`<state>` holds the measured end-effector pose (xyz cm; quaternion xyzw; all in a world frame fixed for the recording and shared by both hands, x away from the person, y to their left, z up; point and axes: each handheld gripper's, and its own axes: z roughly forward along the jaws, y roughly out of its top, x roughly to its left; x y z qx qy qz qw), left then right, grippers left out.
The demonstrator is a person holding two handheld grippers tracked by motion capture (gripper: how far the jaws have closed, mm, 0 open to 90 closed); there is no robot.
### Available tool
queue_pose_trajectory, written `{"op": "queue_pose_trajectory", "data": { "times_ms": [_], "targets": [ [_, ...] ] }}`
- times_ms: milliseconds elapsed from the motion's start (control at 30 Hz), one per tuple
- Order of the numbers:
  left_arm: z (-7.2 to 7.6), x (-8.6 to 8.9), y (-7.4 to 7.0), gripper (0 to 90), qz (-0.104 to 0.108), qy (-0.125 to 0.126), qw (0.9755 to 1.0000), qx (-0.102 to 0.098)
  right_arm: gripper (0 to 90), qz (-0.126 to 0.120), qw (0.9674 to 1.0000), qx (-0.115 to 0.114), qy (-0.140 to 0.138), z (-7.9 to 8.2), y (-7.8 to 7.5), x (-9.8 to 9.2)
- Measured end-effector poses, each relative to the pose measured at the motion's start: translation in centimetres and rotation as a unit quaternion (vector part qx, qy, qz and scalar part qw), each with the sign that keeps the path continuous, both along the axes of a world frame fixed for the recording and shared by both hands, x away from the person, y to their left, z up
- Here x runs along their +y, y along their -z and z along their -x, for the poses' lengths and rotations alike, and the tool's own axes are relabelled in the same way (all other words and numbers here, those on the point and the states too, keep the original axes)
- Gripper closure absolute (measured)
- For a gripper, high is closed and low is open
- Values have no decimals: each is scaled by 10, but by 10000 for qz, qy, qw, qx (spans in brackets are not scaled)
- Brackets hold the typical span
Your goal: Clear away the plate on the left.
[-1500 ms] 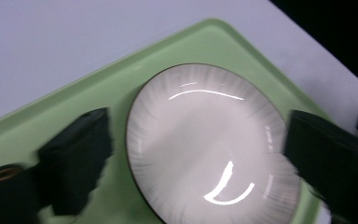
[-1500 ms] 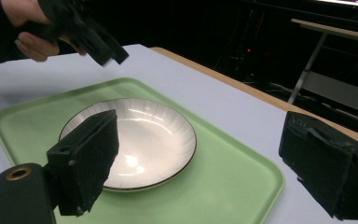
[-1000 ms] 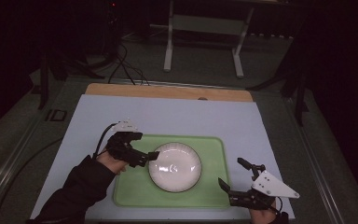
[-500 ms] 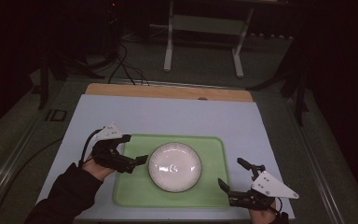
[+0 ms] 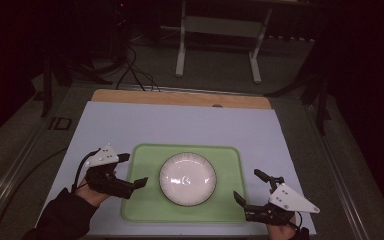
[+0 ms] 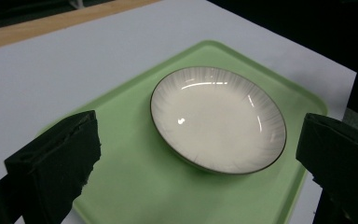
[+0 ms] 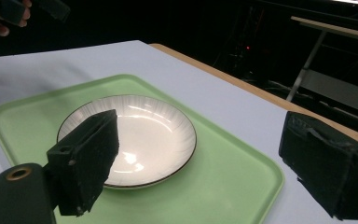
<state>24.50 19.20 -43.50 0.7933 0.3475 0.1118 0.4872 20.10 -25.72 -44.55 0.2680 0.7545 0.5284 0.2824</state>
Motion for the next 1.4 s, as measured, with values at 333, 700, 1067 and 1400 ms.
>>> {"op": "queue_pose_trajectory", "data": {
  "times_ms": [333, 700, 1067, 1400],
  "targets": [
    [11, 9, 12, 0, -23, -59, 9999, -93, 119, 1, 10000, 20, -1, 0, 0, 1],
    [16, 9, 27, 0, -141, -111, 9994, -312, 119, -16, 10000, 38, 17, -1, 1, 0],
    [11, 12, 39, 0, -121, -298, 9987, -396, 121, -14, 10000, 93, 19, -2, 2, -1],
    [8, 13, 48, 0, -39, -412, 9985, -365, 123, -9, 9999, 117, 25, -2, 3, -1]
  ]
}}
